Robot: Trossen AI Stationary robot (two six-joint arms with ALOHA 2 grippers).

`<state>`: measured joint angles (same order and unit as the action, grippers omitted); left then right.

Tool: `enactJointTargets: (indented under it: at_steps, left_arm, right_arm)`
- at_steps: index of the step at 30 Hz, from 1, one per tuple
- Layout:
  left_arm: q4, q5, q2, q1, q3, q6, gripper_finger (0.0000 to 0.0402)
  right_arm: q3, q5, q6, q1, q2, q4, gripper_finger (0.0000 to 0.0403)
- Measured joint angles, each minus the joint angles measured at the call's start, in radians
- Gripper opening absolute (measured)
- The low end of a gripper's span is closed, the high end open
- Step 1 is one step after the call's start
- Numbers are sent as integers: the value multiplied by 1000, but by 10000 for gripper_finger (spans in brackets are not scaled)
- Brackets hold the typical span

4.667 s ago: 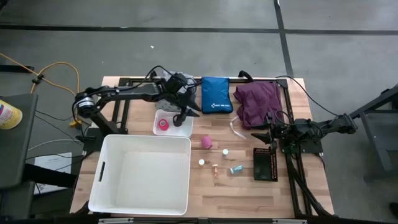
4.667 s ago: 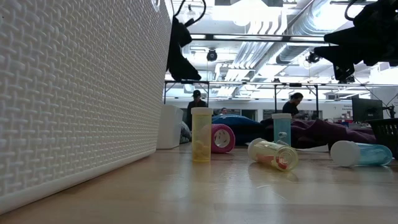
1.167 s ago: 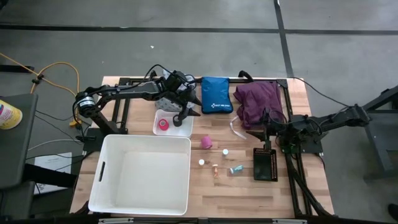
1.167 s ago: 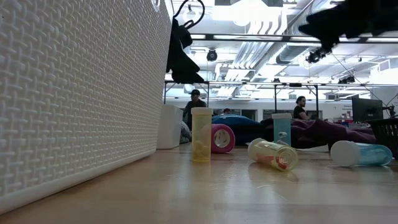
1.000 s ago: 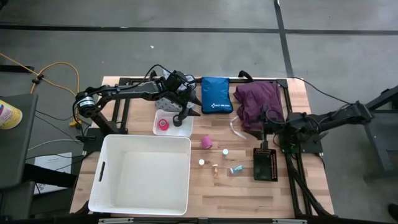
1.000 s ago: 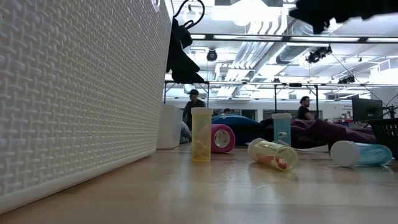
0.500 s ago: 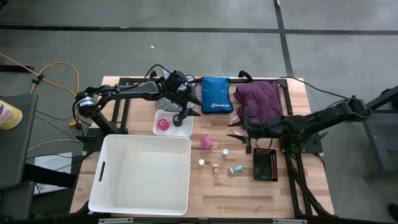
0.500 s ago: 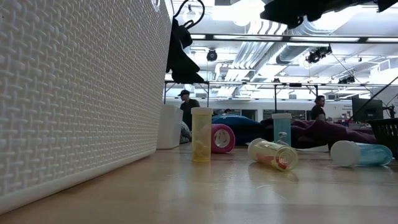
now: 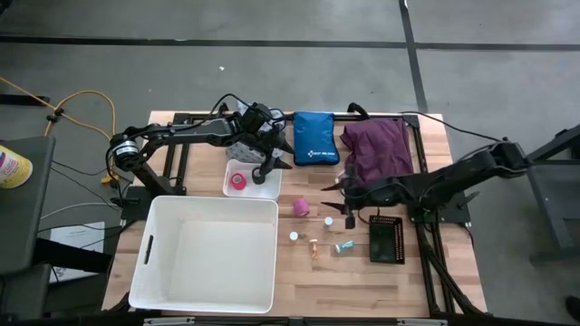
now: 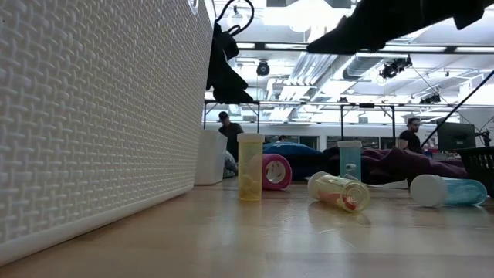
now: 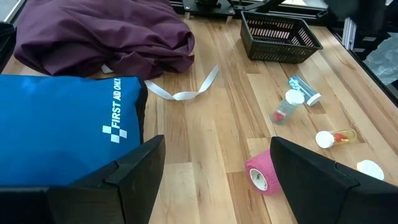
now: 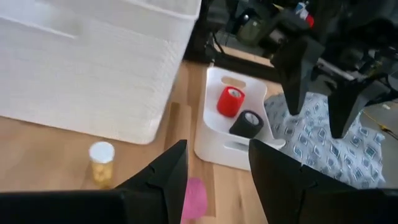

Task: Pick & place medical supplies in basket/bin
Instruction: Put the pink bandage into the white bin

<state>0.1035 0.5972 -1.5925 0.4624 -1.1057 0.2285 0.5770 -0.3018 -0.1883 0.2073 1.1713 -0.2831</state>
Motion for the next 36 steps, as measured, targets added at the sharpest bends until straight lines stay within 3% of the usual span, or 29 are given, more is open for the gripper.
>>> enactJointTargets:
  at_steps: [36]
  left_arm:
    - [0, 0, 0, 0, 0, 0, 283]
  right_arm:
    - [0, -21, -55, -1, 103, -75, 158]
